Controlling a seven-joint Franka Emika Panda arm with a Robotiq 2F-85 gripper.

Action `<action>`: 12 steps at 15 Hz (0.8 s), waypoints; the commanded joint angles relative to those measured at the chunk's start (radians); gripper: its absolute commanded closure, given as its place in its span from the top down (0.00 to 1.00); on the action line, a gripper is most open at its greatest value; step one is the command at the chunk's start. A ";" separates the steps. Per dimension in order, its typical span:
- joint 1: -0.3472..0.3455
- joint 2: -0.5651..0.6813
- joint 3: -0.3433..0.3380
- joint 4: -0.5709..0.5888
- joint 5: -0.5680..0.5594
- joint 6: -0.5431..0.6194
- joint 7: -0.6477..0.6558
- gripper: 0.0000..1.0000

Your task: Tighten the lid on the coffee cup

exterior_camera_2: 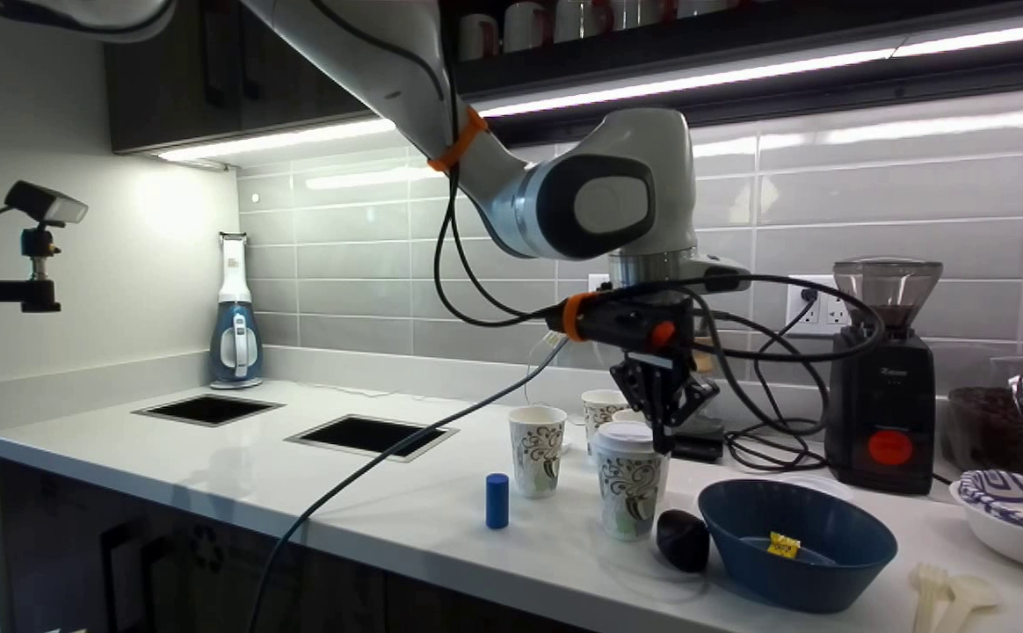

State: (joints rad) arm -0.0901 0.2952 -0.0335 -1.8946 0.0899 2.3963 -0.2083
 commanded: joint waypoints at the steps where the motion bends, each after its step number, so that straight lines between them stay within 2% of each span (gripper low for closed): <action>1: -0.010 -0.014 -0.007 0.015 -0.063 0.003 -0.049 0.00; 12: -0.013 0.076 0.004 0.200 0.011 -0.103 0.060 0.00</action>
State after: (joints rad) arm -0.1023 0.3228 -0.0395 -1.7757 0.0784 2.3562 -0.1863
